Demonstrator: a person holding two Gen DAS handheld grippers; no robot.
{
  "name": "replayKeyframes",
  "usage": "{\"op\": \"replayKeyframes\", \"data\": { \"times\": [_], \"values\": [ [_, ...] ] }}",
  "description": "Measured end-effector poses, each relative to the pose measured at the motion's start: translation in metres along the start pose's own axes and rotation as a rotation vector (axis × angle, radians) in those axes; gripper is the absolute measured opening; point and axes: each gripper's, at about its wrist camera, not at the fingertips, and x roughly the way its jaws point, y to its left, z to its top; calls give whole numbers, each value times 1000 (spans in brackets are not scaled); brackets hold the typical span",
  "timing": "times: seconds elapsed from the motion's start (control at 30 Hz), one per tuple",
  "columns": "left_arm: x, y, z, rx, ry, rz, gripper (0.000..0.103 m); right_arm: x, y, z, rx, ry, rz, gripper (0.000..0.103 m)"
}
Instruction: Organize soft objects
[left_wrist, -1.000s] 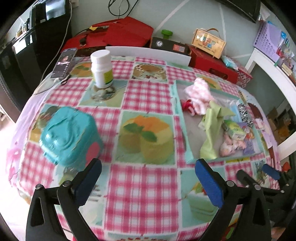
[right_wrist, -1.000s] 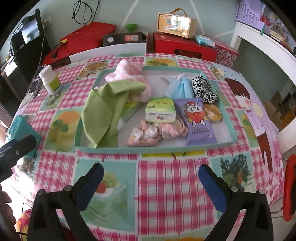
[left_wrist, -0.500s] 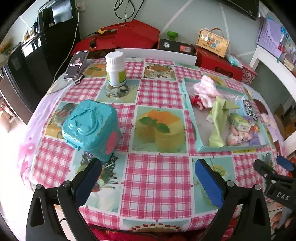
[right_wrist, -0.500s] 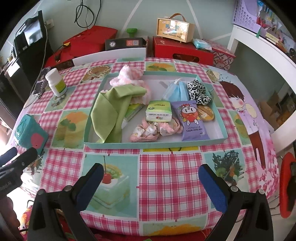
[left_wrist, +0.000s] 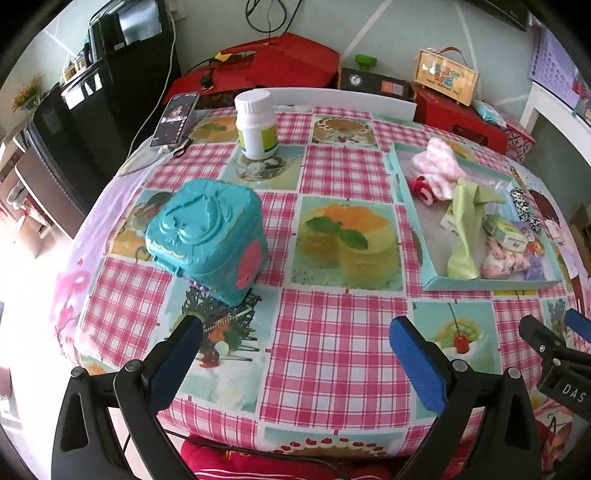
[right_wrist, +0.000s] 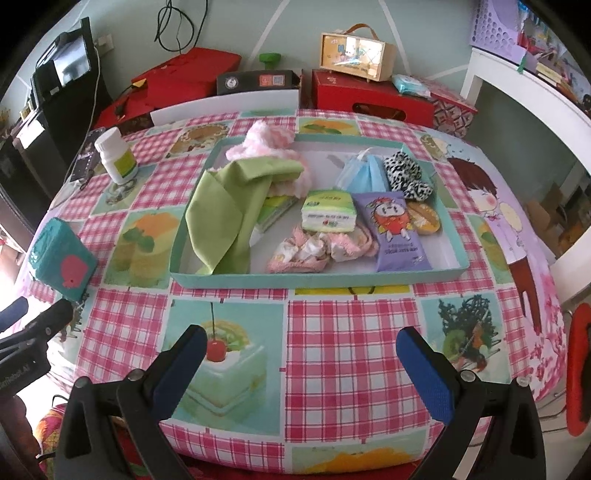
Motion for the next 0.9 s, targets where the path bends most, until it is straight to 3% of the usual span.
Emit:
{"op": "replayKeyframes", "data": {
  "times": [0.33,0.9],
  "values": [
    [5,12,-2,-69,-3,37,101,6,14,-3,-56,-66,-10,103],
    [-4,-10,-4,45,-59,123,101,8,6,-2,-17,-68,4,103]
  ]
}}
